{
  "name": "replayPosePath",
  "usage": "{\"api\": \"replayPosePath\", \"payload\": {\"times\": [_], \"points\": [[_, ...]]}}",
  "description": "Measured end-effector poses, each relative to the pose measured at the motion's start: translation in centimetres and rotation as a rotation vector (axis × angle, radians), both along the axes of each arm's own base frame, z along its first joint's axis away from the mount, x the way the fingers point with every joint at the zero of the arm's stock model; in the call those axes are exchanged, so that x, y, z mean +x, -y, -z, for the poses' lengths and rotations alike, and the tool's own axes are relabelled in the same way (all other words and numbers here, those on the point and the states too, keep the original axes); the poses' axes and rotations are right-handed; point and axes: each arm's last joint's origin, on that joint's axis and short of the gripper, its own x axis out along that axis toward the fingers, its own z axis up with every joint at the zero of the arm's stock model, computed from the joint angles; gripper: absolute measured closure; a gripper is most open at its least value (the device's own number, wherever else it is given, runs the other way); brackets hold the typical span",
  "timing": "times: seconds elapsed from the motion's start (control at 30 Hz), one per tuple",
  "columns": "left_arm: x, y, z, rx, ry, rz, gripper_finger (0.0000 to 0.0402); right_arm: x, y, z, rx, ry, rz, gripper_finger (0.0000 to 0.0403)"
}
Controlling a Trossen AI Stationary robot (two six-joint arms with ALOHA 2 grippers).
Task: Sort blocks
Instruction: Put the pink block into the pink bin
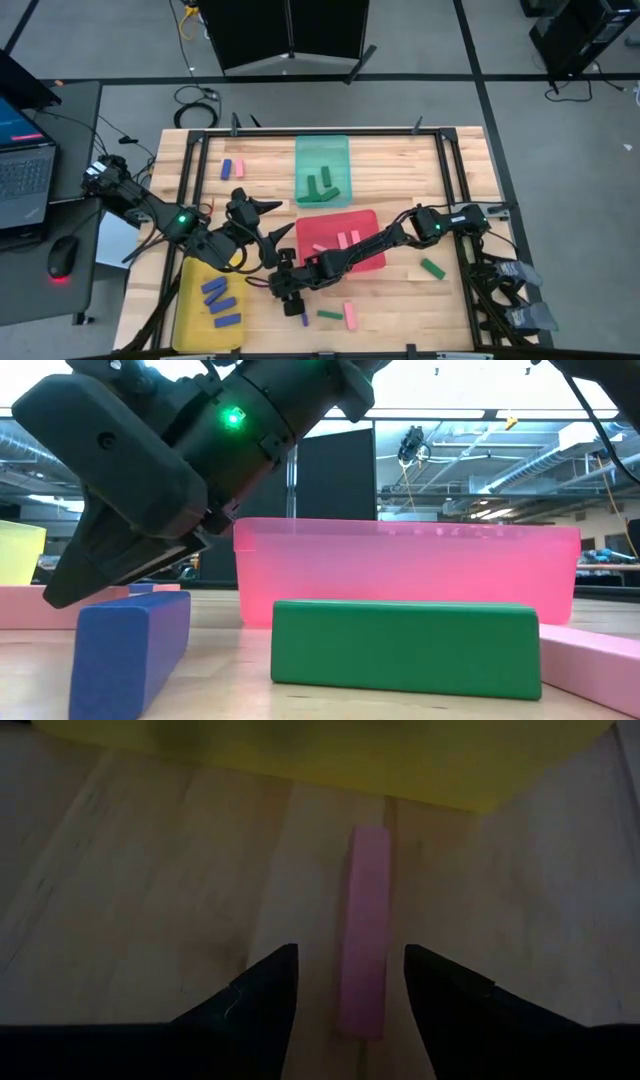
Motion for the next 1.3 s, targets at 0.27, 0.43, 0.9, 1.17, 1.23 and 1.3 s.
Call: {"api": "replayPosePath", "payload": {"times": [0.27,0.43,0.9,1.17,1.23,1.3], "points": [[0.0,0.0,0.0,0.000,0.000,0.000,0.0110,0.0,0.0,0.0,0.005,0.000,0.005,0.0215],[0.0,0.0,0.0,0.000,0.000,0.000,0.0110,0.0,0.0,0.0,0.005,0.001,0.006,0.0215],[0.0,0.0,0.0,-0.001,0.000,0.000,0.0110,-0.4,0.2,1.3,-0.011,-0.001,0.031,0.0216],[0.0,0.0,0.0,0.000,-0.001,0.000,0.0110,-0.5,0.2,1.7,-0.007,0.015,0.029,0.0244],[0.0,0.0,0.0,0.000,0.000,0.000,0.0110,-0.4,0.2,1.6,-0.014,0.028,0.018,0.0269],[0.0,0.0,0.0,0.000,-0.001,0.000,0.0110,-0.4,0.1,1.6,-0.024,0.041,0.004,0.0302]]}}
